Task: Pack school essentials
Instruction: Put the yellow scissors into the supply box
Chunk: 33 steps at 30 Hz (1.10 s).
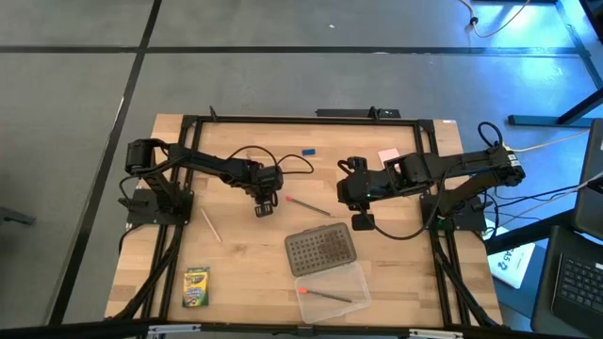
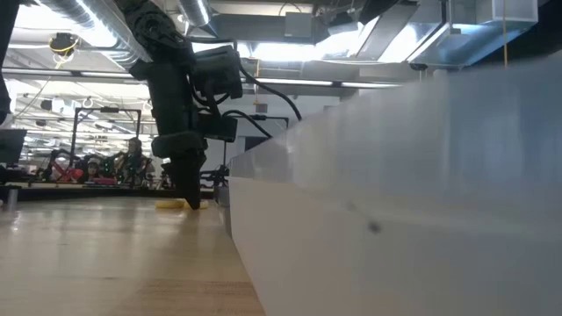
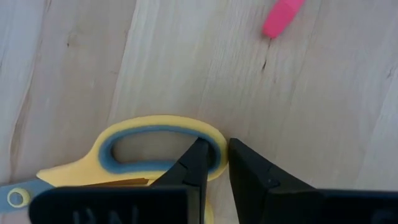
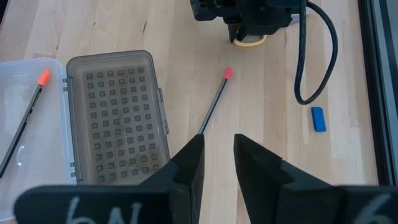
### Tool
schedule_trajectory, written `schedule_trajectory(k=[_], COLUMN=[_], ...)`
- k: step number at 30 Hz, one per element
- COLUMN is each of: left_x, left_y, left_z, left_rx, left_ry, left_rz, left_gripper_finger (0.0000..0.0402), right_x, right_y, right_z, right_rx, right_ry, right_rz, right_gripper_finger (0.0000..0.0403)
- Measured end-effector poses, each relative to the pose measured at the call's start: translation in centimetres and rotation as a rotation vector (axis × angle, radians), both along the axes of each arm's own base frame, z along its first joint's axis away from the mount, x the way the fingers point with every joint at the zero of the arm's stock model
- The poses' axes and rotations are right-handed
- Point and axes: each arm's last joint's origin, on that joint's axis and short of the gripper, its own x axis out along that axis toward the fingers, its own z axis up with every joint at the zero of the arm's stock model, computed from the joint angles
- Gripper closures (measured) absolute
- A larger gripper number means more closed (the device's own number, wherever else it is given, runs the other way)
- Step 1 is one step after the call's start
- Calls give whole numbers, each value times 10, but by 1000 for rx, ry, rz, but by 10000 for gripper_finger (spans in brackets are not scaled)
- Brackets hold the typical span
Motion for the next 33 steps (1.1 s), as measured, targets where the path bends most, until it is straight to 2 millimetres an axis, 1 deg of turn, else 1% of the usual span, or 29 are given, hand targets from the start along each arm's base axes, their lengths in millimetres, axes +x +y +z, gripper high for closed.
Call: schedule_trajectory(k=[9, 15, 22, 24, 33], left_x=[0, 0, -2, 0, 5], left_y=[-1, -6, -18, -23, -41], left_z=[0, 4, 11, 15, 21], left_rx=[-9, -1, -34, -38, -31], left_ry=[-6, -17, -10, -11, -15], left_rz=[22, 6, -21, -35, -94], left_gripper_finger=[358, 358, 359, 359, 359], right_x=[-1, -11, -23, -26, -29], right_y=[0, -2, -5, -5, -5], right_z=[1, 11, 23, 25, 27], right_rx=[-1, 8, 19, 28, 41], right_ry=[-3, -39, -84, -93, -94], right_rz=[2, 0, 0, 5, 15], right_gripper_finger=[313, 313, 313, 313, 313])
